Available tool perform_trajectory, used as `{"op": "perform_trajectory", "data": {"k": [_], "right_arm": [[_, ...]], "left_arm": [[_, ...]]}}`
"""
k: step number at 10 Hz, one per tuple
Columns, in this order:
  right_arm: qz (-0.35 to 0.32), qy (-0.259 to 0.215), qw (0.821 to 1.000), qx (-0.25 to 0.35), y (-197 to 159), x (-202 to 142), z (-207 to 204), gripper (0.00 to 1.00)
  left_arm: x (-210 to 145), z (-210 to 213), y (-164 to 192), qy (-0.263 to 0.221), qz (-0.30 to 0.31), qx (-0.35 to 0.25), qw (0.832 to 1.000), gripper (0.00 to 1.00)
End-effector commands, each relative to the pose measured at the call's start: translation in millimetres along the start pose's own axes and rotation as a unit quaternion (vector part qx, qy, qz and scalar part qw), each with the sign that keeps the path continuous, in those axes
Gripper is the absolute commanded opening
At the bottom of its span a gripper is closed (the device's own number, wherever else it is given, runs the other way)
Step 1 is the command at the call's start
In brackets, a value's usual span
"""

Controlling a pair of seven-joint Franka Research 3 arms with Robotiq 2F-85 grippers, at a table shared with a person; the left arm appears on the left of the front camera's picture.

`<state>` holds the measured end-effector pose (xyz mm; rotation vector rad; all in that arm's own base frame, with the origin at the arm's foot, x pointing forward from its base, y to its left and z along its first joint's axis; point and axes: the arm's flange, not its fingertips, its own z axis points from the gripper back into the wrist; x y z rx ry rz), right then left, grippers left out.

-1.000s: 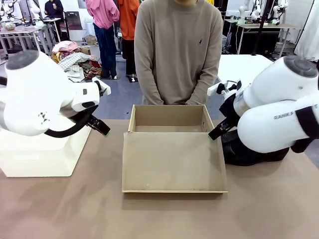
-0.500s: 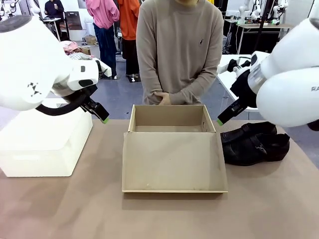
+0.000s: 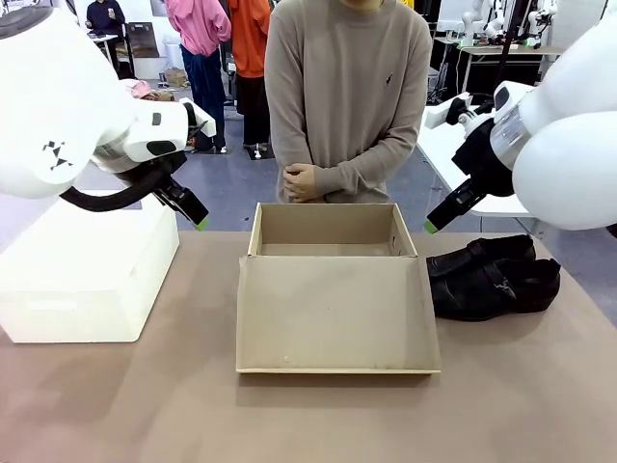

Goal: Pack the shoes into the box.
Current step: Place one shoe of the Shoes into the Shoes Box.

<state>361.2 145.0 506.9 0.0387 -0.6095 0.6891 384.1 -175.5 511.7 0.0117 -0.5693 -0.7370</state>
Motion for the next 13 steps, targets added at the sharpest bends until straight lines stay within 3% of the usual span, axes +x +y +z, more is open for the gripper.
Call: {"op": "perform_trajectory", "data": {"k": [1,5,7,9,13], "right_arm": [[0.028,-0.035,0.999,0.027,-4,-12,18,1.00],[0.074,-0.107,0.990,0.053,-6,-25,59,1.00],[0.078,-0.134,0.986,0.062,-11,-31,71,1.00],[0.084,-0.159,0.980,0.088,-22,-41,78,1.00],[0.093,-0.176,0.972,0.125,-45,-58,77,1.00]], "left_arm": [[-6,19,6,-0.037,-0.042,-0.005,0.998,1.00],[-18,62,21,-0.123,-0.132,-0.056,0.982,1.00],[-25,73,26,-0.163,-0.146,-0.069,0.973,1.00],[-31,80,34,-0.189,-0.144,-0.086,0.967,1.00],[-33,79,53,-0.195,-0.119,-0.103,0.968,1.00]]}}
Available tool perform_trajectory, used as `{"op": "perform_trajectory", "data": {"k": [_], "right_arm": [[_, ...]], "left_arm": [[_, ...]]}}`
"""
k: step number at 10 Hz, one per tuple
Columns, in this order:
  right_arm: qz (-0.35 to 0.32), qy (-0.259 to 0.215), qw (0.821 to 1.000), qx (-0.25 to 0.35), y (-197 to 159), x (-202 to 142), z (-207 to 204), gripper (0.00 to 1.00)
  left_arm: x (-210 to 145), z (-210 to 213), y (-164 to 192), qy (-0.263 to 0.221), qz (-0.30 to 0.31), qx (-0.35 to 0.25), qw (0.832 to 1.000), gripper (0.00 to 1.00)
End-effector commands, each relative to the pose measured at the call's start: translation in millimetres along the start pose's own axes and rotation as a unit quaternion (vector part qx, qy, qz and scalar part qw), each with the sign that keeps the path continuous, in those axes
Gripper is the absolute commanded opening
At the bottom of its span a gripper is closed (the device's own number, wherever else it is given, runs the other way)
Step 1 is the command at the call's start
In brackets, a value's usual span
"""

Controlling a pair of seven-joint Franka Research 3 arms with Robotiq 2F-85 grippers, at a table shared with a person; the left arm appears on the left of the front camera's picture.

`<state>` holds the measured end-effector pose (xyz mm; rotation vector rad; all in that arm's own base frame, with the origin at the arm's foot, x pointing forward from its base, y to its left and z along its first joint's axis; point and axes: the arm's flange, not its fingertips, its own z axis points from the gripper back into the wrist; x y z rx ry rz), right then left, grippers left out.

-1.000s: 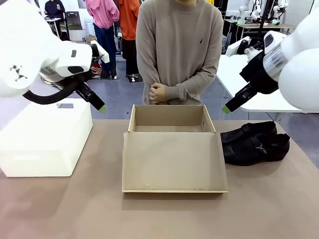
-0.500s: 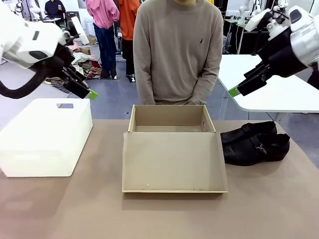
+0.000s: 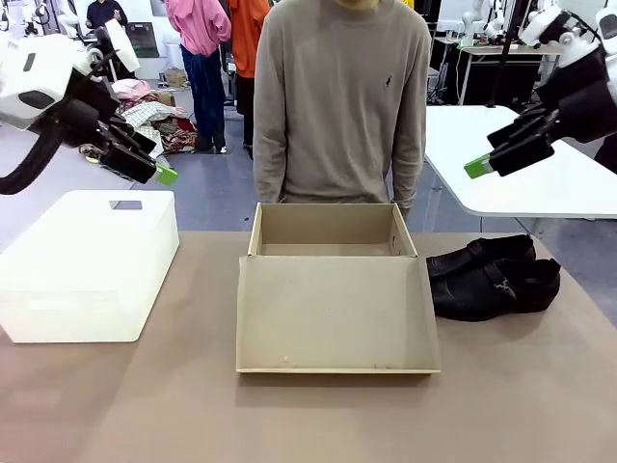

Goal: Pack the shoes into the box.
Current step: Place one shoe of the Shoes into the Shoes Box.

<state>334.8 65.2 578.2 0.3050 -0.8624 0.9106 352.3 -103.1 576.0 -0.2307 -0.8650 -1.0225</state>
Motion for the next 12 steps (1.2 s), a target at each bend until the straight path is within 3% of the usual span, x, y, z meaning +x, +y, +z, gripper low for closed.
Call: {"op": "perform_trajectory", "data": {"k": [1,4,5,6,7,12], "right_arm": [[0.009,-0.012,1.000,0.025,14,-37,-5,1.00],[0.008,-0.010,0.999,0.038,12,-39,-9,1.00],[0.002,-0.006,0.999,0.034,11,-39,-11,1.00],[-0.002,0.002,1.000,0.018,14,-40,-11,1.00],[-0.005,0.001,1.000,0.025,-6,-10,-2,1.00],[-0.005,0.001,1.000,0.025,-6,-10,-2,1.00]], "left_arm": [[-4,-3,9,-0.014,-0.001,-0.024,1.000,1.00],[-5,-3,10,-0.009,0.017,-0.030,0.999,1.00],[-4,-2,9,0.020,0.044,-0.001,0.999,1.00],[-6,-2,5,-0.006,0.015,-0.018,1.000,1.00],[-6,-2,5,-0.006,0.015,-0.018,1.000,1.00],[-6,-2,5,-0.006,0.015,-0.018,1.000,1.00]]}}
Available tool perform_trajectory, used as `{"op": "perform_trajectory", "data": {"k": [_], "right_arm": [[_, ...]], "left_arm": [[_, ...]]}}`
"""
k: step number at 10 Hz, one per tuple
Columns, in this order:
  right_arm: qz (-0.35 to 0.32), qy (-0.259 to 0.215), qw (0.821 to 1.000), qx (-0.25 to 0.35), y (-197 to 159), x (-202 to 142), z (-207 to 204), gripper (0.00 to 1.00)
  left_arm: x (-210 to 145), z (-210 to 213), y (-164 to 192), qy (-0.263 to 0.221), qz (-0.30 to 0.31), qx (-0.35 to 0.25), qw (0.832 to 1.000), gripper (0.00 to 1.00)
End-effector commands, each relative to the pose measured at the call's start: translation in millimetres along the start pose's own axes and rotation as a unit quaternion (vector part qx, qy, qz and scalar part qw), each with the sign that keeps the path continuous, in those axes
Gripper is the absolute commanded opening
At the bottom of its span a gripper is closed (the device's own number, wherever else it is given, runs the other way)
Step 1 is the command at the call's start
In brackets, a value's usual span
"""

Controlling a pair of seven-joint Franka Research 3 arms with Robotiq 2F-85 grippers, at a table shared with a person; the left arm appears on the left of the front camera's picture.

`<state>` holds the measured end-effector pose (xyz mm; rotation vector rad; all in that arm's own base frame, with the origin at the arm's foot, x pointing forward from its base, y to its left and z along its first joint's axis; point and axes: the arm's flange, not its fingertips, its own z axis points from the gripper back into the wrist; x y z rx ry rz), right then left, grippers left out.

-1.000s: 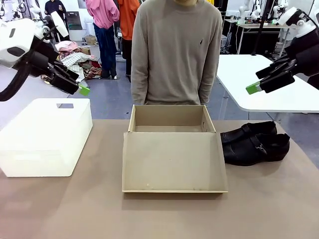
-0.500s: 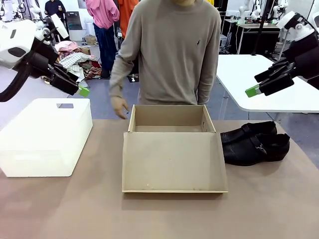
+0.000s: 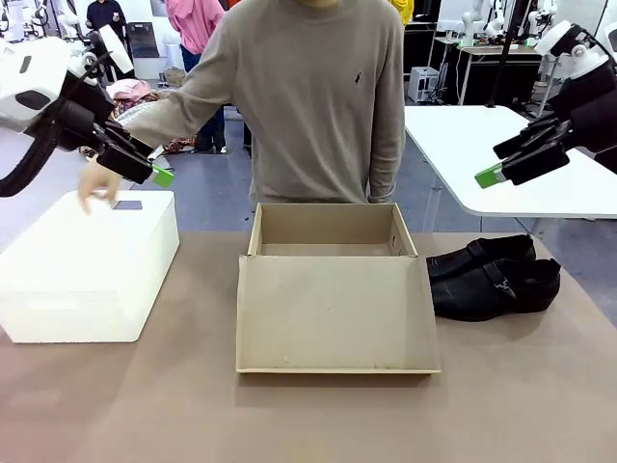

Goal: Pack the shoes into the box.
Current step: Place one shoe of the Shoes into the Shoes Box.

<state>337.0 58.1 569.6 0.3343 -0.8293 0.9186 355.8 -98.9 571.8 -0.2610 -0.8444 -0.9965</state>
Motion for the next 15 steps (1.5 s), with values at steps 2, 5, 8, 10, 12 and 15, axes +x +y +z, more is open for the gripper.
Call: {"op": "perform_trajectory", "data": {"k": [2,5,8,10,12,15], "right_arm": [[0.000,-0.007,1.000,0.007,-1,0,0,1.00],[0.000,-0.007,1.000,0.007,-1,0,0,1.00],[0.005,0.020,1.000,-0.009,-5,6,1,1.00],[0.038,0.069,0.997,-0.009,-26,22,15,1.00],[0.064,0.129,0.989,-0.013,-52,36,27,1.00],[0.133,0.214,0.968,0.011,-89,51,33,1.00]], "left_arm": [[-1,0,1,-0.007,-0.004,-0.008,1.000,1.00],[-1,0,1,-0.007,-0.004,-0.008,1.000,1.00],[-1,0,1,-0.007,-0.004,-0.008,1.000,1.00],[-1,0,1,-0.007,-0.004,-0.008,1.000,1.00],[-1,0,1,-0.007,-0.004,-0.008,1.000,1.00],[-1,0,1,-0.007,-0.004,-0.008,1.000,1.00]]}}
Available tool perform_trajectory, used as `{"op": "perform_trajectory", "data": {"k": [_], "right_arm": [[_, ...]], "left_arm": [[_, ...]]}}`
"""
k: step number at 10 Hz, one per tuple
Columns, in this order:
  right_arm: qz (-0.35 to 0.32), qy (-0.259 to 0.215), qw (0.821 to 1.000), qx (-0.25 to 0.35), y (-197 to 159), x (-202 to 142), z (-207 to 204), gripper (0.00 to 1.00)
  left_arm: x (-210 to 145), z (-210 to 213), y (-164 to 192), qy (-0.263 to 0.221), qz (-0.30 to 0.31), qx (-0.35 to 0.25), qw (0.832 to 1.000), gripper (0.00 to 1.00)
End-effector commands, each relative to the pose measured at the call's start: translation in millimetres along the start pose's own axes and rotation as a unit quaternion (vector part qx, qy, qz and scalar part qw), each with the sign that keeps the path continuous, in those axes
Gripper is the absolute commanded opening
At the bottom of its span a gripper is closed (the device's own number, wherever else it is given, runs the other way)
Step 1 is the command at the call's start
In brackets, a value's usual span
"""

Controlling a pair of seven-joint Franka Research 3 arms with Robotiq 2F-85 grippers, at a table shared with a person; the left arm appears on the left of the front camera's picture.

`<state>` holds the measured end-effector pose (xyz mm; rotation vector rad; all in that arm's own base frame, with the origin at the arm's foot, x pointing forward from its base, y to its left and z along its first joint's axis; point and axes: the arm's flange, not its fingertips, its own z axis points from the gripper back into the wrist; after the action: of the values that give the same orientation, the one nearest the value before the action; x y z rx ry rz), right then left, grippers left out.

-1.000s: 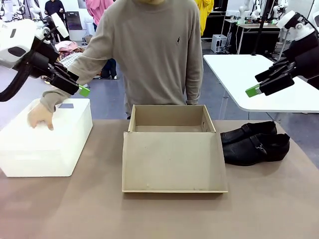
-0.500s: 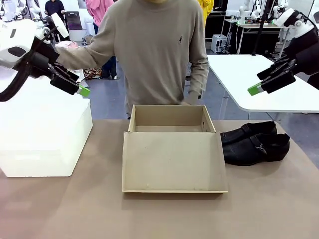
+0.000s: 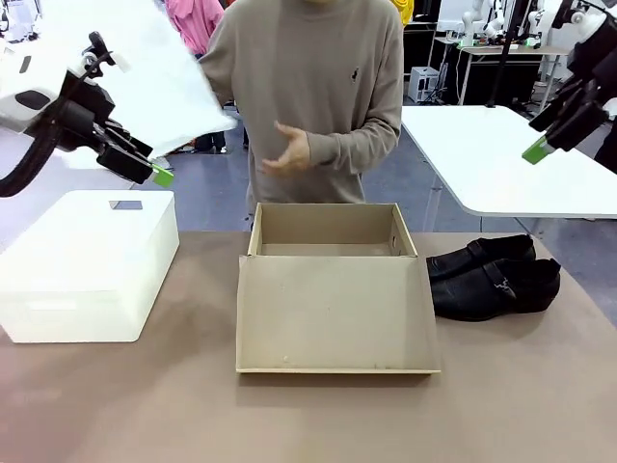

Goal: Pack the shoes into the box.
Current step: Place one shoe of the Shoes into the Shoes Box.

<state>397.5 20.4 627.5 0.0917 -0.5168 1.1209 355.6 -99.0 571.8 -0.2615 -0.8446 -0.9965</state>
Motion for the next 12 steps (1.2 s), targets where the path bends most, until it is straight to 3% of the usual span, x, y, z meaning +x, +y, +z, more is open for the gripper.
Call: {"op": "perform_trajectory", "data": {"k": [1,6,9,12], "right_arm": [[0.063,0.061,0.996,0.003,-23,2,4,1.00],[0.159,0.144,0.977,-0.001,-60,-4,-21,1.00],[0.166,0.155,0.974,-0.001,-66,0,-42,1.00],[0.152,0.141,0.978,0.009,-60,-4,-35,1.00]], "left_arm": [[-1,0,1,-0.007,-0.004,-0.008,1.000,1.00],[-1,0,1,-0.007,-0.004,-0.008,1.000,1.00],[-1,0,1,-0.007,-0.004,-0.008,1.000,1.00],[-1,0,1,-0.007,-0.004,-0.008,1.000,1.00]]}}
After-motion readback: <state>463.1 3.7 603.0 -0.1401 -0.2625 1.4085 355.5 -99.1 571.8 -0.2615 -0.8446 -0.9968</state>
